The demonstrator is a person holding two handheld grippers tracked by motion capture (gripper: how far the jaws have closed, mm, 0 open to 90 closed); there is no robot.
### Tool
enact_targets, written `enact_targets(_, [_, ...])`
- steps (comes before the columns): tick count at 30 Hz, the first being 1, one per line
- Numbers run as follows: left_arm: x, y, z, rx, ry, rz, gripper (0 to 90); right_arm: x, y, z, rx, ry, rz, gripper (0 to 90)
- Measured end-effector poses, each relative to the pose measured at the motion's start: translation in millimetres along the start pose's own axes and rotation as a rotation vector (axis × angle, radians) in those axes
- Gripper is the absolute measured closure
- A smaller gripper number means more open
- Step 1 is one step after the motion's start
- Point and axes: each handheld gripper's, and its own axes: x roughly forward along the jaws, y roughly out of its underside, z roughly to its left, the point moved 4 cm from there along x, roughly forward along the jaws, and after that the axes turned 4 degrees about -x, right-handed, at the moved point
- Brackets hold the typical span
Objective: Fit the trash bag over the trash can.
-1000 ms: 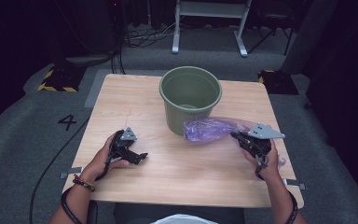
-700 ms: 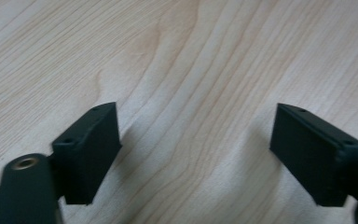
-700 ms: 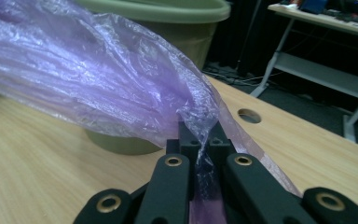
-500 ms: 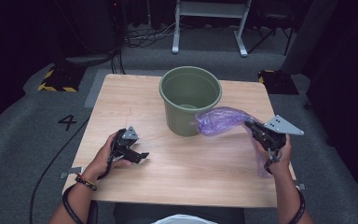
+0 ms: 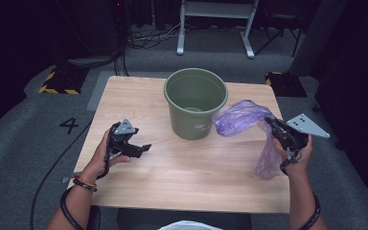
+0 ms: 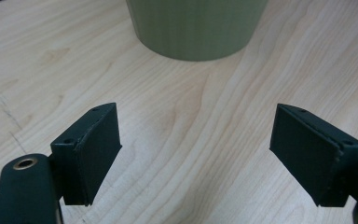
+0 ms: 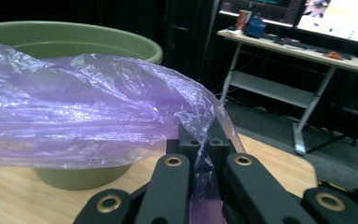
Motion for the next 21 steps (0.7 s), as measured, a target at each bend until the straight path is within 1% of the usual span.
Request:
enact_targets(1, [-1.5, -2.4, -0.7, -0.004, 0.007, -0.011, 15.8, -1.9, -1.5, -4.3, 0.001, 0.017, -0.001, 89.8])
enact_targets(2, [-3.2, -5.3, -1.4, -0.003, 0.008, -0.019, 15.8, -1.9, -1.5, -4.3, 0.001, 0.017, -0.001, 89.8])
enact_targets(3, [-5.4, -8.9, -1.7, 0.011, -0.005, -0.029, 15.9, -2.5, -2.4, -6.3, 0.004, 0.026, -0.003, 89.8])
enact_targets(4, [-10.2, -17.3, -3.9, 0.013, -0.017, -0.056, 15.8, -2.8, -4.3, -9.7, 0.004, 0.045, -0.003, 89.8])
enact_targets(5, [-10.2, -17.3, -3.9, 0.013, -0.017, -0.056, 15.8, -2.8, -4.3, -9.7, 0.004, 0.045, -0.003, 89.8])
enact_targets(7, [-16.2, -26.7, -7.0, 0.025, -0.019, -0.088, 15.9, -2.6, -7.2, -11.2, 0.000, 0.055, -0.009, 89.8])
enact_targets(8, [-19.2, -31.8, -8.1, 0.028, -0.022, -0.103, 16.0, -2.2, -9.1, -11.1, -0.008, 0.063, -0.009, 89.8])
enact_targets(9, [-21.6, -36.8, -9.8, 0.028, -0.024, -0.115, 16.2, -1.5, -11.3, -10.7, -0.028, 0.082, -0.004, 89.8])
enact_targets(10, [-23.8, -41.9, -11.5, 0.033, -0.024, -0.127, 16.3, -0.6, -13.7, -9.7, -0.041, 0.089, -0.005, 89.8])
enact_targets(11, [-25.9, -46.8, -13.3, 0.037, -0.023, -0.136, 16.3, 0.7, -16.3, -8.5, -0.048, 0.089, -0.007, 89.8])
enact_targets(13, [-29.6, -56.1, -17.4, 0.052, -0.023, -0.155, 16.5, 3.3, -21.6, -6.7, -0.060, 0.104, -0.007, 89.8])
enact_targets(14, [-31.0, -60.4, -19.6, 0.055, -0.016, -0.166, 16.4, 4.6, -24.5, -5.7, -0.065, 0.106, -0.012, 89.8])
enact_targets(17, [-32.7, -70.5, -23.8, 0.071, -0.017, -0.179, 16.5, 7.1, -34.1, -2.9, -0.077, 0.118, -0.025, 89.8])
enact_targets(21, [-33.1, -76.8, -24.5, 0.072, -0.013, -0.192, 16.6, 9.3, -45.8, -2.1, -0.099, 0.135, -0.036, 89.8])
